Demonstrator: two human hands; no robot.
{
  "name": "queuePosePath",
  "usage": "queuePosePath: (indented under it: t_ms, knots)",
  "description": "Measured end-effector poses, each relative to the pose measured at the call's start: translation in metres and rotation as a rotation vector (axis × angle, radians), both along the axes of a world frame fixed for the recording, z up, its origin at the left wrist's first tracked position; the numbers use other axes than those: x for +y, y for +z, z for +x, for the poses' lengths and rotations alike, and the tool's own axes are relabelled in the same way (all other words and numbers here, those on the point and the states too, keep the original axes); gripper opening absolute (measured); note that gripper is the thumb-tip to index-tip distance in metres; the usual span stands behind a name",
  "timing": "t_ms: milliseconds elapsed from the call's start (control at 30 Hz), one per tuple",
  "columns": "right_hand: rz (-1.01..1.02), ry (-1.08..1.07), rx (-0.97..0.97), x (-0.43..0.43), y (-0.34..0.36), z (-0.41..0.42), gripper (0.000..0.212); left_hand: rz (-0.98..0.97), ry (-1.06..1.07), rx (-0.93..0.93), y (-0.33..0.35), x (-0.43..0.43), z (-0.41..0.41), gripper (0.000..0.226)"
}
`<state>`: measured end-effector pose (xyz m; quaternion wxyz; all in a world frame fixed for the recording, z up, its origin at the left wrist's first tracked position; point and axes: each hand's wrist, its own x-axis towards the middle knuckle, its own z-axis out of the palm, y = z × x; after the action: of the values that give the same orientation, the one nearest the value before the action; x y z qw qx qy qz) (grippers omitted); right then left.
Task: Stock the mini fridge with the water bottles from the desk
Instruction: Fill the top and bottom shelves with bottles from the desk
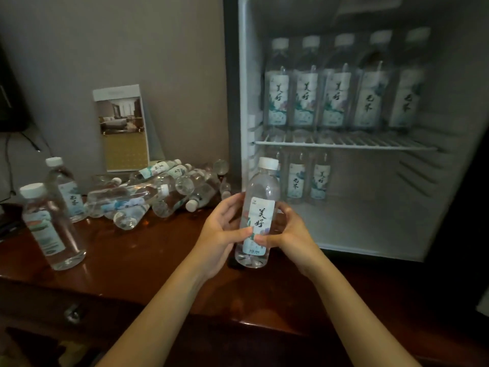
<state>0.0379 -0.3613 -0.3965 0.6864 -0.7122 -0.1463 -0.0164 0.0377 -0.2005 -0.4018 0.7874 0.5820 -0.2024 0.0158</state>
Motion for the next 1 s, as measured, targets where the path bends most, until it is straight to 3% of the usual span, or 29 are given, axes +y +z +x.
queuePosePath:
  t_ms: [333,600,767,933,1000]
  knots:
    - [-0.153,-0.382,-0.118,-0.100,-0.003,0.010,0.062,0.230,-0.067,-0.054,0.005,-0.120,0.036,0.073]
    - [-0.098,-0.516,-0.139,-0.146,-0.010,0.038,0.062,0.253,-0.078,-0.074,0.006,-0.183,0.075,0.072]
    - [-0.064,-0.585,-0.107,-0.158,-0.014,0.065,0.055,0.232,-0.057,-0.069,0.005,-0.203,0.099,0.062]
    - [-0.069,-0.674,-0.077,-0.166,-0.017,0.100,0.054,0.299,0.136,-0.094,0.001,-0.213,0.117,0.037]
    - [-0.068,-0.665,-0.063,-0.169,-0.016,0.115,0.053,0.363,0.163,-0.111,-0.003,-0.211,0.124,0.037]
